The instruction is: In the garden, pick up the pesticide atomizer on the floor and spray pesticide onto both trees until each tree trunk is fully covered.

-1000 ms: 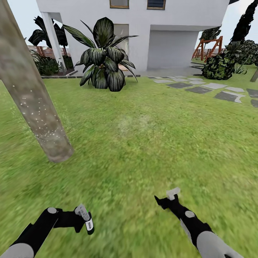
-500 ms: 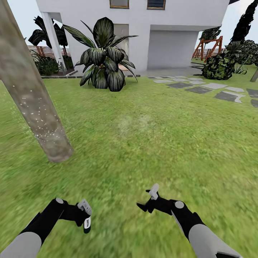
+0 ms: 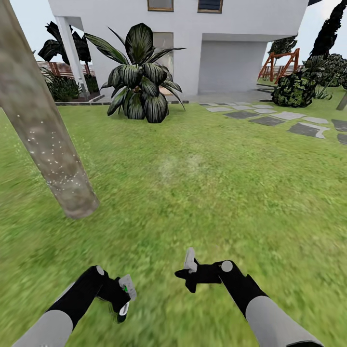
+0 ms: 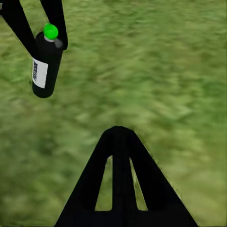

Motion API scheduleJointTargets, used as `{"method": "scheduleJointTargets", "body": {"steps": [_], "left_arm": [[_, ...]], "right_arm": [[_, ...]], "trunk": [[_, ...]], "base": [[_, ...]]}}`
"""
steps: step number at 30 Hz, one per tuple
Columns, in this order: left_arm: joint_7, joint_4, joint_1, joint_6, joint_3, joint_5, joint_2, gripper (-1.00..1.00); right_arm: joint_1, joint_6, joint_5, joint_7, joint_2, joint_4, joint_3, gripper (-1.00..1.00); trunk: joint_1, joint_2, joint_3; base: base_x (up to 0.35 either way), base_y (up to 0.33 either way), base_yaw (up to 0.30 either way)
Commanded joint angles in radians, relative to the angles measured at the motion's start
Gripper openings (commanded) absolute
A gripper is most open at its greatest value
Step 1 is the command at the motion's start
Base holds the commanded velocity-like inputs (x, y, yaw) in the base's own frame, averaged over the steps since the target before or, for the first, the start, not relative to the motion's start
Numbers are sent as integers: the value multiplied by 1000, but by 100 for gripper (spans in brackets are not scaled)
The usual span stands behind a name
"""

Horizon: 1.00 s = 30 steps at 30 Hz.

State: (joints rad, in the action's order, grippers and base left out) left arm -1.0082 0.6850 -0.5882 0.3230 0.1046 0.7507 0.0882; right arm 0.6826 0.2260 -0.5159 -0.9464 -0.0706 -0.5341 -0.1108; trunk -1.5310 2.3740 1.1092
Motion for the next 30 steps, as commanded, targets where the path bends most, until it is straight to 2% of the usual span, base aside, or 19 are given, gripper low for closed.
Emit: {"method": "scheduleJointTargets", "body": {"steps": [1,2,3,6,10,13,15,30], "left_arm": [[-1,0,-4,0,0,11,-9,-100],[-2,0,-8,0,0,21,-17,-100],[-2,1,-11,1,0,28,-26,-100],[-4,1,-14,-4,0,33,-42,-100],[-6,0,-15,-21,0,33,-66,-100],[-6,-11,-14,-101,-2,31,-83,-100],[-6,-12,-13,-118,-2,31,-91,-100],[-3,-11,-10,-128,-3,28,-131,-100]], "right_arm": [[0,-3,1,-1,0,-1,-41,-100],[0,-5,2,0,0,-2,-75,-100],[0,-6,3,0,0,-2,-92,-100],[0,-7,3,0,0,-2,-108,-100],[0,-7,4,1,0,-2,-110,-100],[0,-7,4,3,0,-3,-110,-100],[0,-7,4,4,0,-4,-110,-100],[0,-16,10,6,0,-26,-109,-100]], "trunk": [[0,0,0],[0,0,0],[0,0,0],[0,0,0],[0,0,0],[0,0,0],[0,0,0],[0,0,0]], "base": [[0,0,0],[0,0,0],[0,0,0],[0,0,0],[0,0,0],[0,0,0],[0,0,0],[0,0,0]]}}
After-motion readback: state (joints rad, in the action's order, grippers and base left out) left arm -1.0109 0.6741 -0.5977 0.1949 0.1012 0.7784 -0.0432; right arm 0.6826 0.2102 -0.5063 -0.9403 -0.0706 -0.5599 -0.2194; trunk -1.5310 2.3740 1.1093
